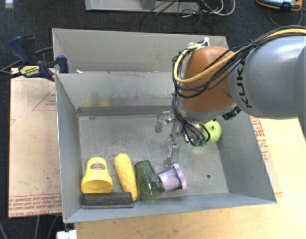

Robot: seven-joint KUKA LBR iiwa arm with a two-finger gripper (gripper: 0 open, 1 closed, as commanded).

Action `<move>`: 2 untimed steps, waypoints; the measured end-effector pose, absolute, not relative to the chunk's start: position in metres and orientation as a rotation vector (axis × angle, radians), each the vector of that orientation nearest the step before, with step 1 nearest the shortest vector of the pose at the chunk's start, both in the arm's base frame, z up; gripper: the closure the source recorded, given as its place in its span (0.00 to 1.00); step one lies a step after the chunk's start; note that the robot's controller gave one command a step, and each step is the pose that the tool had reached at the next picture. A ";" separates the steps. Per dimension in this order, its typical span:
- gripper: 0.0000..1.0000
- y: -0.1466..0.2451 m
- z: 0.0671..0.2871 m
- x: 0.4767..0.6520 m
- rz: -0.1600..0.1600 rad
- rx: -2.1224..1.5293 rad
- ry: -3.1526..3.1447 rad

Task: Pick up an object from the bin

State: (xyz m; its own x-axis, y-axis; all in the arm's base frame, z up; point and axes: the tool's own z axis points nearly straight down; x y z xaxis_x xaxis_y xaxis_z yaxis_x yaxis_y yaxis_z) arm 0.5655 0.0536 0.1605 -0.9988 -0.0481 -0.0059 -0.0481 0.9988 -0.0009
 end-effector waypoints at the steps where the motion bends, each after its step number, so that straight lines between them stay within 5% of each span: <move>1: 0.00 0.102 0.139 0.548 0.002 -0.079 3.141; 2: 0.00 0.139 0.130 0.540 0.007 -0.060 3.139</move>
Offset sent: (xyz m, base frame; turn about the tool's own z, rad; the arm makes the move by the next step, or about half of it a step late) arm -0.0374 0.0540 -0.0418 0.0128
